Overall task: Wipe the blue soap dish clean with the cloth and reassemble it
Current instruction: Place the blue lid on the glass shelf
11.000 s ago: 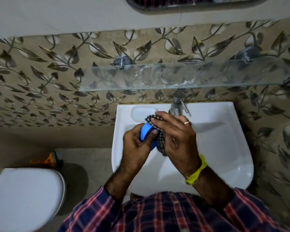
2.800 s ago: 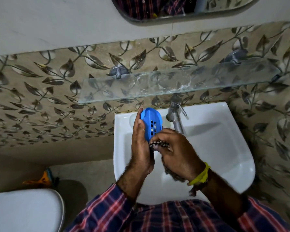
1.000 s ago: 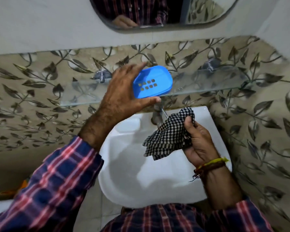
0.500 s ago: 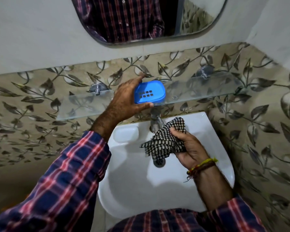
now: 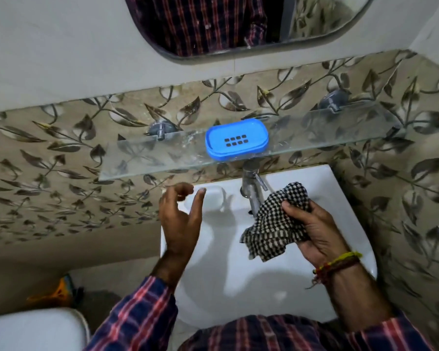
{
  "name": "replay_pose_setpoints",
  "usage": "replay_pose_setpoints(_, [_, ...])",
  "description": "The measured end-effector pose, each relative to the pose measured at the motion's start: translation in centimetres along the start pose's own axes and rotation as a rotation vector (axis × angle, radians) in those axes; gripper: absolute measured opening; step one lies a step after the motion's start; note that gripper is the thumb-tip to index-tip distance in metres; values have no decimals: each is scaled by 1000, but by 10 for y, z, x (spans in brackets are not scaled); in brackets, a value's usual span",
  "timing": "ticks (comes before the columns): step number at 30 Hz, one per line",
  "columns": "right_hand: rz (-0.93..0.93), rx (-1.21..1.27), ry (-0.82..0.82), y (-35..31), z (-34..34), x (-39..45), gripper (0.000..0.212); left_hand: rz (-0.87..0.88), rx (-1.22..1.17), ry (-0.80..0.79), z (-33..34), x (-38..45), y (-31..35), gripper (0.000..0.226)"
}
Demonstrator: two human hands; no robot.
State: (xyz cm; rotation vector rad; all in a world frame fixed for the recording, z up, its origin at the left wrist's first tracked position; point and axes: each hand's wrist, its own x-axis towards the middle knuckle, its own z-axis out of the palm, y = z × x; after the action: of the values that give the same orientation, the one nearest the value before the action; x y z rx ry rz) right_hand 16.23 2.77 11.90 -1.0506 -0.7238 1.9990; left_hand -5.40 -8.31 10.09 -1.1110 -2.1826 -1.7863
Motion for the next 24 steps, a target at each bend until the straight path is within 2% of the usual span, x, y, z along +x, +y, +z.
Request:
replay_pose_setpoints(2, [2,-43,6,3,-3,-1,27,-357,20,-49,1,-13,-36,22])
replay_pose_setpoints(4, [7,-67,0,6,-1,-2,30,-598,98,-100,6,-12,-62,39])
replay_pose_setpoints(7, [7,-91,-11,10,4,-3,39,-877,97,-126,15,1,-87,56])
replay_pose_setpoints(9, [16,-100,-8,12,7,-3,41,-951,126,-186,21,10,-100,57])
replay_pose_setpoints(12, [25,-107,12,13,7,-4,44,-942,137,-254,29,16,-113,40])
replay_pose_setpoints(15, [23,-111,31,13,4,-6,46,-972,88,-178,37,16,-113,22])
replay_pose_setpoints(17, [21,-113,50,12,1,-8,45,-923,71,-126,41,11,-110,12])
replay_pose_setpoints(20, [22,-116,88,12,-2,-11,44,-719,72,-130,34,-6,-103,14])
replay_pose_setpoints(24, [15,-105,102,16,-5,-17,38,-313,47,-235,18,-34,-89,29])
